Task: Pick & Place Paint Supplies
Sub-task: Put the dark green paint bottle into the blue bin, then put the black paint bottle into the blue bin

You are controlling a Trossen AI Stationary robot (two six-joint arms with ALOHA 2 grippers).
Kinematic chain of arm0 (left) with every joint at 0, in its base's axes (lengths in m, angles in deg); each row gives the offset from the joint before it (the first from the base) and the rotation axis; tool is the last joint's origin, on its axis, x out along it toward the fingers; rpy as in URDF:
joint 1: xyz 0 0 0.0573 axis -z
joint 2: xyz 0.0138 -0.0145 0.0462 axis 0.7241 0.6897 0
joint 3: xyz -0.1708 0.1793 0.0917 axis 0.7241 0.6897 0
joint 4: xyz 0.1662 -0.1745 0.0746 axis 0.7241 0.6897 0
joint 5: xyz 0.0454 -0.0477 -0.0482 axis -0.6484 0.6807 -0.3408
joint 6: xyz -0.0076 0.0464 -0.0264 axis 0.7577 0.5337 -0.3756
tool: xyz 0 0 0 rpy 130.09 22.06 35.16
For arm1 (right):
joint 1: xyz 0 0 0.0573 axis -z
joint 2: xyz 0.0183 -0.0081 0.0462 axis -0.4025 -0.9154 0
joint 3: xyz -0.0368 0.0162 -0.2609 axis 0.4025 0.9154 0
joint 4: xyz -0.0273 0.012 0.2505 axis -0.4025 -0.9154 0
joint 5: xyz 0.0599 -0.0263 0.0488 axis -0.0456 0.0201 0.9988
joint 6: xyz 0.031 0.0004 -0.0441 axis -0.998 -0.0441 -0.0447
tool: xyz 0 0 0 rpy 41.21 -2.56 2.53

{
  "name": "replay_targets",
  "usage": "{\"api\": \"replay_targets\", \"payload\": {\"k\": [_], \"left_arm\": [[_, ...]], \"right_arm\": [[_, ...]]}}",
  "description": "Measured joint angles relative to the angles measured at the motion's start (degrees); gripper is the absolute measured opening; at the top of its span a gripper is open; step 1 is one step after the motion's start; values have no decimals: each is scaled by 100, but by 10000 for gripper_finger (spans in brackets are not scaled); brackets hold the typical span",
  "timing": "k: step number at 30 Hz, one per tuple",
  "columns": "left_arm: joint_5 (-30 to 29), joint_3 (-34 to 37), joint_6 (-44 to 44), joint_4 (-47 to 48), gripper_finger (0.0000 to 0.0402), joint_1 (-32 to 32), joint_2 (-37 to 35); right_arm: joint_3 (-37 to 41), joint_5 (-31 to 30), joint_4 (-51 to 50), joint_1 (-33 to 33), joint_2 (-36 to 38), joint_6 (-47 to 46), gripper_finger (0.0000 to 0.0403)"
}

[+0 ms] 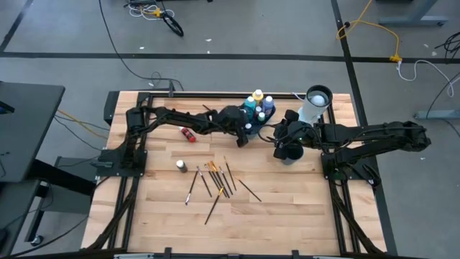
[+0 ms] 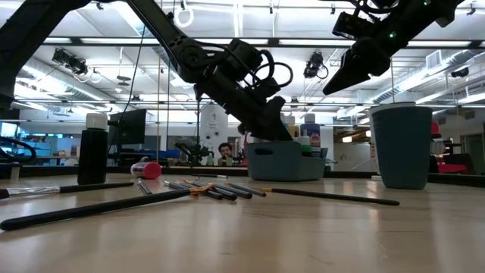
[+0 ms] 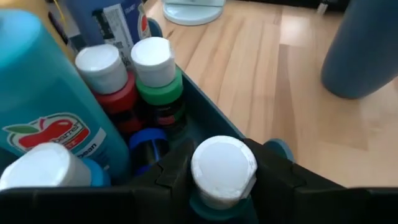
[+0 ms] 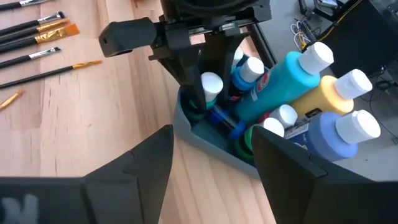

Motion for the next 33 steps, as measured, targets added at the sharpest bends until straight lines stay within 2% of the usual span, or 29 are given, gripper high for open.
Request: {"api": "replay_targets", "payload": {"k": [10,15,20,29,33], "left_arm": [[-15,2,246,-4,195,4,-9],[-30,7,243,13,212,31,-301],[-28,7,358,437,213,117,-963],[-11,4,368,2319,201,518,-2561],[-25,2,329,2832,195,753,-3107]], "right_arm": [[0,0,9,0,-2,1,219],[0,-2,48,0,-2,2,219],[0,-2,223,0,0,2,219],[0,-11,601,0,-2,4,219],[0,-11,774,1,-2,4,219]]}}
